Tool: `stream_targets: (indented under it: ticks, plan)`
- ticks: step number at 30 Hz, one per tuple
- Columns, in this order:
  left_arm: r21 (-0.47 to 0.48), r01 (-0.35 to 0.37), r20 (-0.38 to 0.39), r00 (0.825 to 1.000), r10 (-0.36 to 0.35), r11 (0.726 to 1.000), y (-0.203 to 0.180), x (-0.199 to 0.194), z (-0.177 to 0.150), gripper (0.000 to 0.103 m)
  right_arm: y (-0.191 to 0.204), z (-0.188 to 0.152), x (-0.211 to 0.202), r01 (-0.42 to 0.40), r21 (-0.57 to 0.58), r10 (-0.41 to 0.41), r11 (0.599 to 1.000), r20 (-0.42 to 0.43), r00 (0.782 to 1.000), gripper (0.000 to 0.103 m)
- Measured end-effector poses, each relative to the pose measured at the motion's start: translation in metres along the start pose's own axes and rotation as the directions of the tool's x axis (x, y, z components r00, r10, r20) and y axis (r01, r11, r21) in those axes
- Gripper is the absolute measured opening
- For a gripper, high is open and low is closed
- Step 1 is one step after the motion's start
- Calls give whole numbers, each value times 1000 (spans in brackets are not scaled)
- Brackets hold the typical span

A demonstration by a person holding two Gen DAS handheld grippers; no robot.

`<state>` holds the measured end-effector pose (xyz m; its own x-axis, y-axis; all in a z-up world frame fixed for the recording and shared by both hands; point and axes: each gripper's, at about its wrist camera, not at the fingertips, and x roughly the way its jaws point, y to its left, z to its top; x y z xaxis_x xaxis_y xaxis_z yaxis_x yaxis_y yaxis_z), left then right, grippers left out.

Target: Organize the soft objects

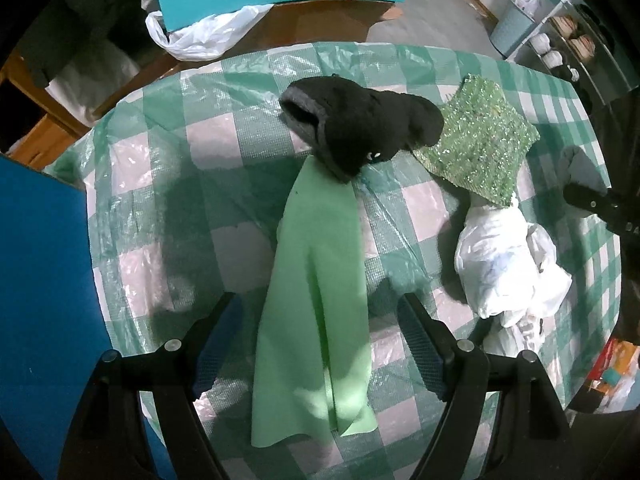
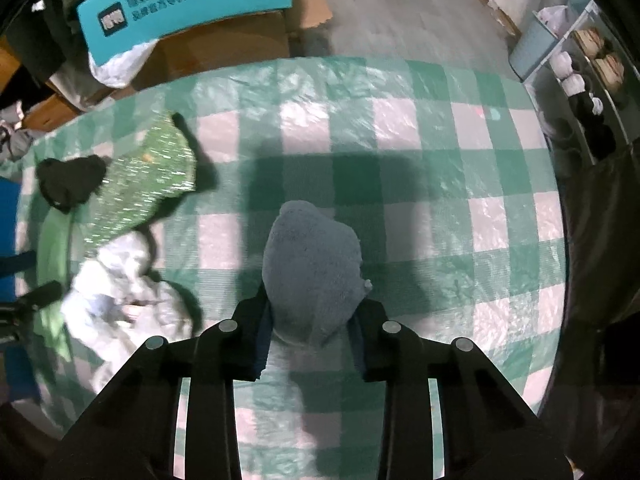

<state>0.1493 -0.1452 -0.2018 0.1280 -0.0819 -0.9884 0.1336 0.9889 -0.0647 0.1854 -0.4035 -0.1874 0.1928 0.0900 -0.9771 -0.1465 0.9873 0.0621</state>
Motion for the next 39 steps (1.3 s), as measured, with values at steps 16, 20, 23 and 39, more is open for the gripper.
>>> stream_targets:
  ticks: [16,20,23,39]
  plan:
    - [121,-114,67,992,106,986,-19,-3,-17,21,28,-2,-32,-67,-17,68,998,36,997,31]
    - [109,-66,44,997,61,992,-17,-4,-18,6,36,-7,-36,-79,-30,80,996,34,996,31]
    - [109,-69,58,996,63,992,-17,-8,-21,5,45,-9,-41,-77,-55,80,995,43,996,31]
    - [77,13,157,987,-25,997,-5,-72,-34,4,89,-21,-81,-127,-140,141,982,95,985,31]
